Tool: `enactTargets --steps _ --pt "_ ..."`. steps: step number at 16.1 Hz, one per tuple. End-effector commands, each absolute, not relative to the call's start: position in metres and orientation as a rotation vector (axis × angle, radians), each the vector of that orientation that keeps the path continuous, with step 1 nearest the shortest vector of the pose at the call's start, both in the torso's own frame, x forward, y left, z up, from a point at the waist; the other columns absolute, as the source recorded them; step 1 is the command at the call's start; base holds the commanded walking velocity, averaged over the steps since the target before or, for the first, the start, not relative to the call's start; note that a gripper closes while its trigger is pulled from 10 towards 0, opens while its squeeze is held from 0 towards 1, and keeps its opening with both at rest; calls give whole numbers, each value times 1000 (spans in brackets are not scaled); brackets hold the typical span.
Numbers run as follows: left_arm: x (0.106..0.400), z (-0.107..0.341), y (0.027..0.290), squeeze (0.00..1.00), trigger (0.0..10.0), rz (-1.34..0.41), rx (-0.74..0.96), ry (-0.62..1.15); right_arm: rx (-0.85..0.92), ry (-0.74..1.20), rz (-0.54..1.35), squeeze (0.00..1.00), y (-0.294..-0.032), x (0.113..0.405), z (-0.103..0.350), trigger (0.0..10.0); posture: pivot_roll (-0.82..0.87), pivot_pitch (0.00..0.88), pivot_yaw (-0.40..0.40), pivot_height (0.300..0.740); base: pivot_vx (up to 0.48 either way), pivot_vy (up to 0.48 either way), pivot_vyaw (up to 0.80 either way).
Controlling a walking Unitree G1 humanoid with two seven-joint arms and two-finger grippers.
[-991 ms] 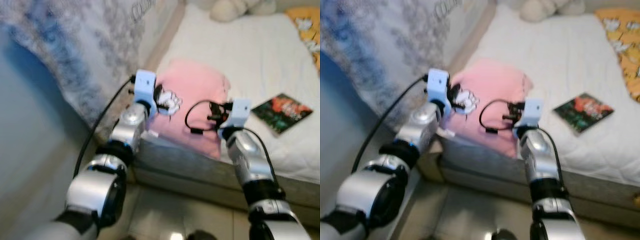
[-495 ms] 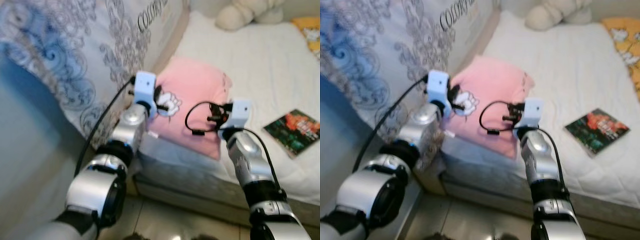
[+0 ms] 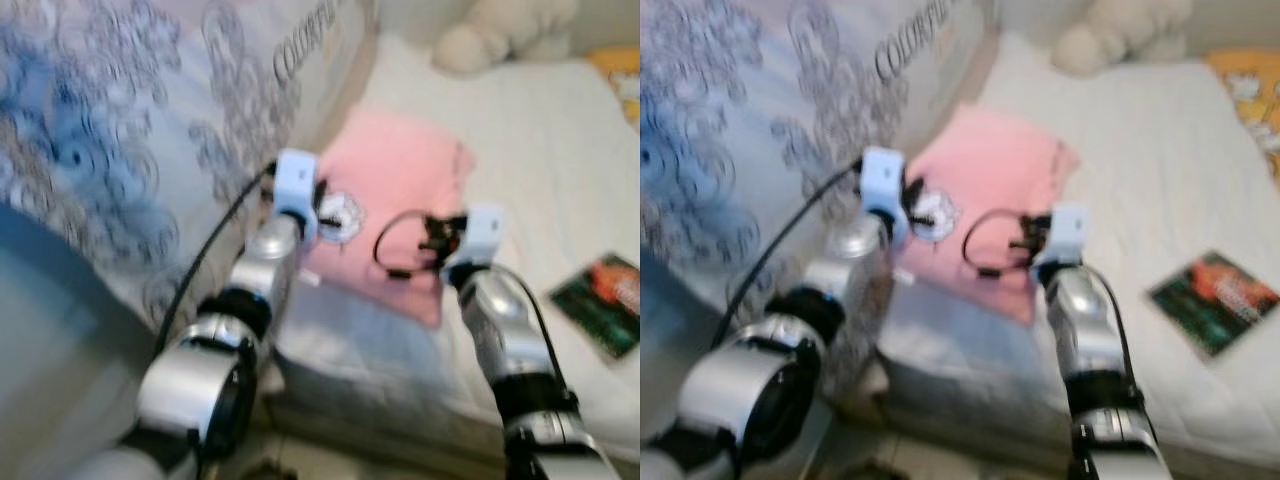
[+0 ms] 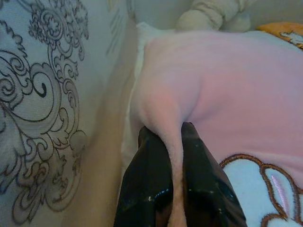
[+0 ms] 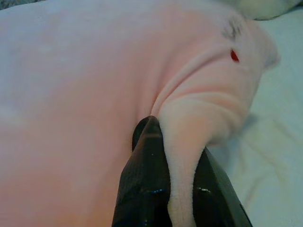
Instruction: Clean up the room
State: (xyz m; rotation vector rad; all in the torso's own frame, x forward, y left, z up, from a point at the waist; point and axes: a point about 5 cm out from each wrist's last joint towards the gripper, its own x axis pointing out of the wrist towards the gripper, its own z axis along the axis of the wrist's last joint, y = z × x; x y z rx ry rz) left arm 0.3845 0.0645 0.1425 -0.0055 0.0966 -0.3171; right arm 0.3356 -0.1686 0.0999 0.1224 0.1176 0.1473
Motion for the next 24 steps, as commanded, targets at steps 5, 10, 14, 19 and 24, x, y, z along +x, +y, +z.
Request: enactTargets --steps 5,10,14,19,24 --pt "381 122 80 0 10000 -62 96 142 -113 252 308 0 -158 362 94 10000 9 3 -39 740 288 0 0" --pt "365 86 137 0 10000 151 184 201 -146 355 397 0 -130 359 75 10000 55 28 -77 740 0 0 0" --pt "363 82 145 0 10000 152 227 202 -176 415 388 0 -128 351 59 10000 71 32 -87 740 0 0 0" --pt "373 101 126 1000 10000 88 197 135 -151 426 336 1000 -135 348 54 10000 57 26 -71 740 0 0 0" --pt "366 90 125 1000 10000 113 142 157 -190 383 340 1000 -140 352 61 10000 42 0 -45 740 0 0 0"
